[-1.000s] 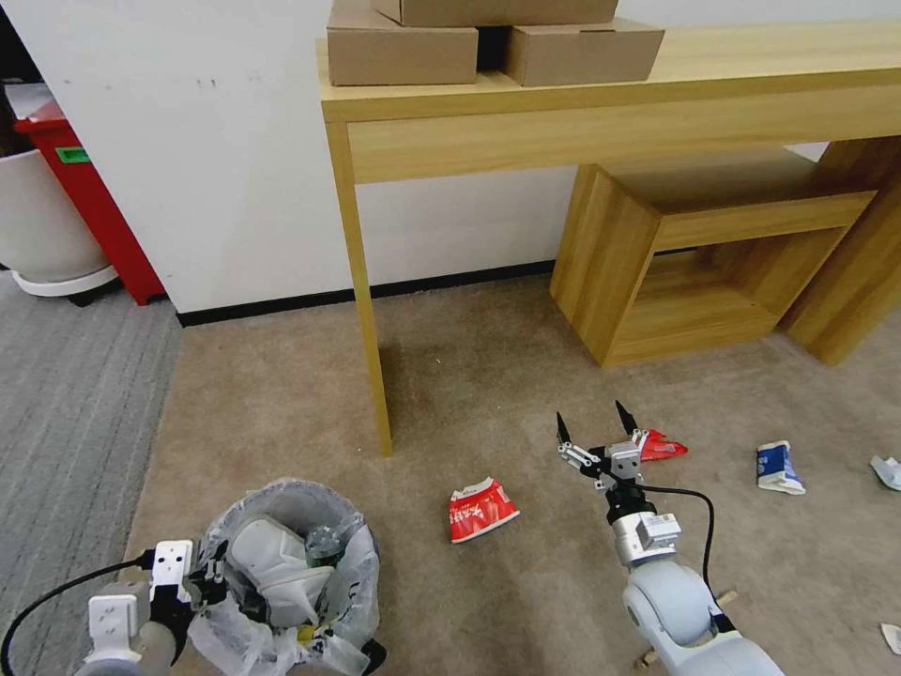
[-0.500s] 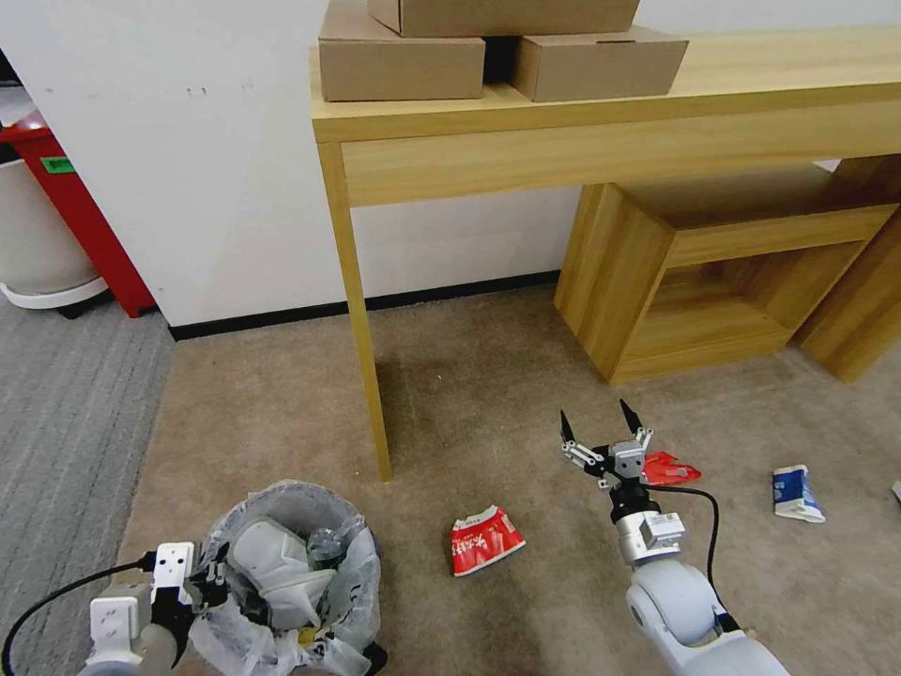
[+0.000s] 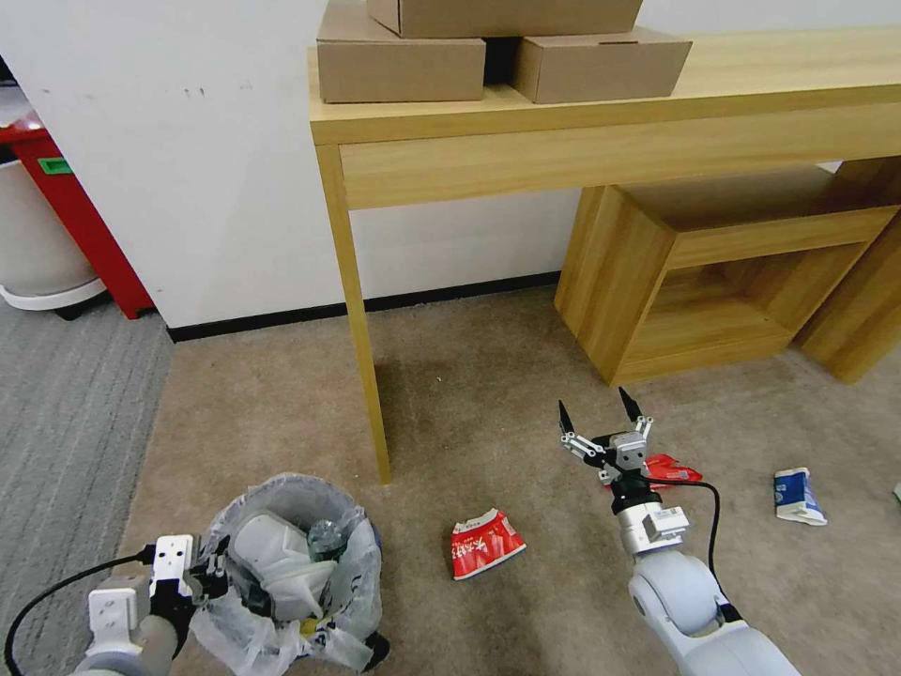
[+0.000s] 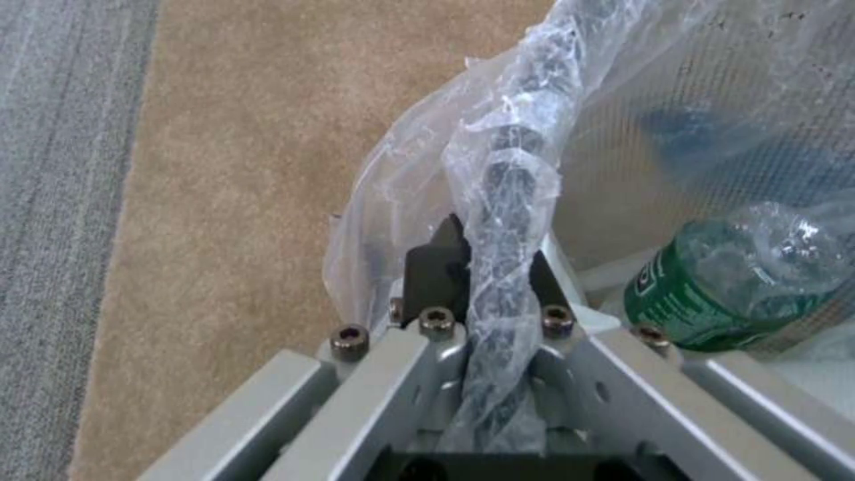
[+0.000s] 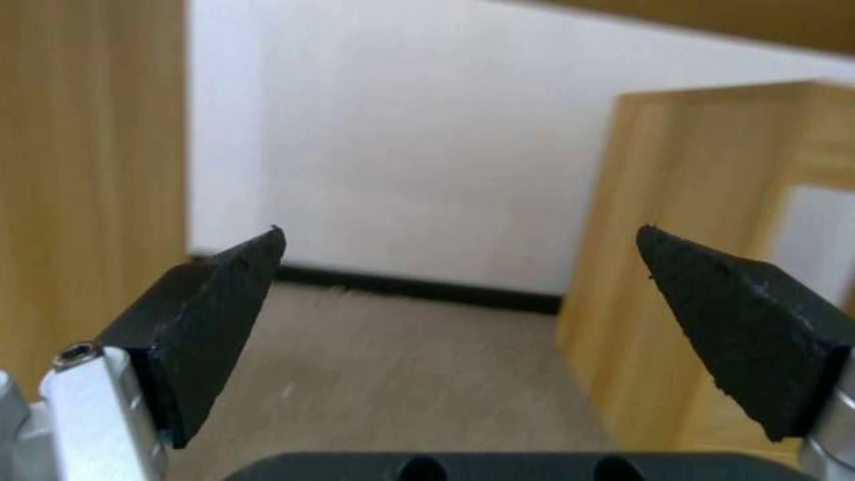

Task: Pick up the trash bin and place the garbage on the floor into it.

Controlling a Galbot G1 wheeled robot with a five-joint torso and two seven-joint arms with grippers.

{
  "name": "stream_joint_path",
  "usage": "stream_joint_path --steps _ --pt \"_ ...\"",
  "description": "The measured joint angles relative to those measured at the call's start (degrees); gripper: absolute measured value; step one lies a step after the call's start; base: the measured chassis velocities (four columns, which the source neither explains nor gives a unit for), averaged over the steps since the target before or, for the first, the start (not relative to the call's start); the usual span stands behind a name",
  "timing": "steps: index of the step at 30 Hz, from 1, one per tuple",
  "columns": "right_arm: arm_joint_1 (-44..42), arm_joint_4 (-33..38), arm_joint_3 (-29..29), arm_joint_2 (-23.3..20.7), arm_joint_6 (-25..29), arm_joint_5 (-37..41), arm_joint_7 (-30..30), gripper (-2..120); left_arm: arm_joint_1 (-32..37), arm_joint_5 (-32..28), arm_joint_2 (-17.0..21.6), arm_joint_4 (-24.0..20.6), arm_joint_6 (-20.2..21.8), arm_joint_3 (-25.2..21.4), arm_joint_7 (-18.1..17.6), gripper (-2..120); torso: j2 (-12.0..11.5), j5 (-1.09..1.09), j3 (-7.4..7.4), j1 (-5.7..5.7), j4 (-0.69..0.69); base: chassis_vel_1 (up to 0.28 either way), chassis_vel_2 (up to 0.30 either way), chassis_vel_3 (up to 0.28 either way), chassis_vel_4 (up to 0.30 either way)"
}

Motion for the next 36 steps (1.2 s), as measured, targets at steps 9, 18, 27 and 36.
stream_joint_path --steps 9,18,27,36 --pt "8.5 -5.0 -11.3 -9.7 -3.7 5.7 -6.7 100 0.1 0.1 -0.6 0.5 -0.1 -0.5 0.0 0 0.0 0.01 0.0 0.0 0.0 0.0 0.0 0.0 0.0" --pt "21.0 -17.1 -24.9 -17.8 -5.1 7.1 -24.5 100 0.3 1.2 -2.5 1.6 -0.6 -0.1 0.8 0 0.0 0.02 0.0 0.0 -0.01 0.0 0.0 0.0 0.0" --pt "34.4 -22.0 -35.4 -18.4 -7.1 7.5 -31.8 100 0.9 2.3 -3.9 2.1 -0.9 0.1 0.9 0 0.0 0.0 0.0 0.0 0.01 0.0 0.0 0.0 0.0" --pt "49.0 -30.6 -50.2 -16.0 -3.3 8.2 -53.6 100 1.6 3.3 -5.1 2.6 -1.2 -0.2 0.9 0 0.0 0.02 0.0 0.0 0.0 0.0 0.0 0.0 0.0"
